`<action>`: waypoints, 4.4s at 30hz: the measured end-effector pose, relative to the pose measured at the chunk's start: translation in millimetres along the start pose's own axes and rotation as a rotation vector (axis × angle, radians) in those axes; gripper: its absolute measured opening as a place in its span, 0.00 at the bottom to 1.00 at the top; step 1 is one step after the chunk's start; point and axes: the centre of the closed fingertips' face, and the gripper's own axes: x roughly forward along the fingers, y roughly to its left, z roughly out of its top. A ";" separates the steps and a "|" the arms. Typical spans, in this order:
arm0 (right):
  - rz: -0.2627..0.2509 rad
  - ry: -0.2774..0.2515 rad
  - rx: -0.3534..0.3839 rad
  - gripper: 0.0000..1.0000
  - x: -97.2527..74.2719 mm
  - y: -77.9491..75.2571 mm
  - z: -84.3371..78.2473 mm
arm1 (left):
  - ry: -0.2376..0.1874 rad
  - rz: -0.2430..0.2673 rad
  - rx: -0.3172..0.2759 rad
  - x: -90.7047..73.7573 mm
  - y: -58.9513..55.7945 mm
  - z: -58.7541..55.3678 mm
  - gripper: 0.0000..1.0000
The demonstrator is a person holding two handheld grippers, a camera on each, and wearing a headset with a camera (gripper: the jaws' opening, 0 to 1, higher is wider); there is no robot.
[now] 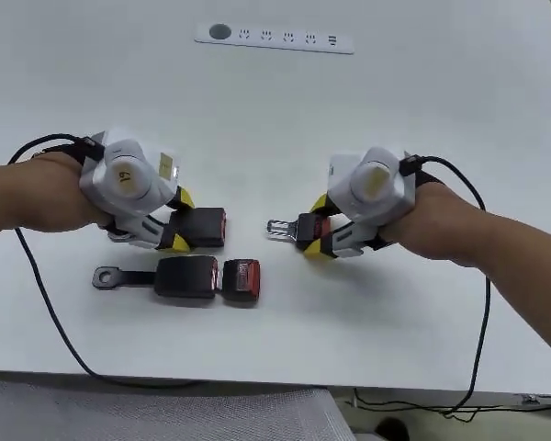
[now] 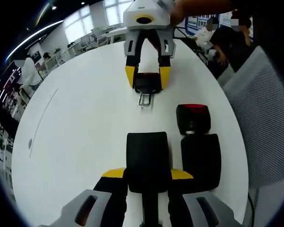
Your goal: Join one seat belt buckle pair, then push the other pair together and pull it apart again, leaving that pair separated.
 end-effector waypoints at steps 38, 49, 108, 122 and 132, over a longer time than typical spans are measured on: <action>0.040 -0.028 -0.057 0.31 39.9 12.2 65.2 | -0.039 0.010 -0.008 -2.4 3.2 -1.1 0.32; 0.042 -0.026 -0.068 0.31 44.8 12.1 70.4 | -0.033 0.011 -0.011 -1.3 3.7 -3.7 0.32; -0.066 0.038 0.006 0.41 -21.0 -5.2 -23.3 | 0.032 0.020 0.058 -1.1 4.3 -2.2 0.48; -0.164 -0.085 0.080 0.45 -64.4 6.5 0.4 | -0.088 0.161 -0.081 -60.3 4.2 8.7 0.54; -0.227 -0.144 0.160 0.56 -90.6 39.0 0.1 | -0.139 0.264 -0.218 -96.4 -28.4 -26.9 0.68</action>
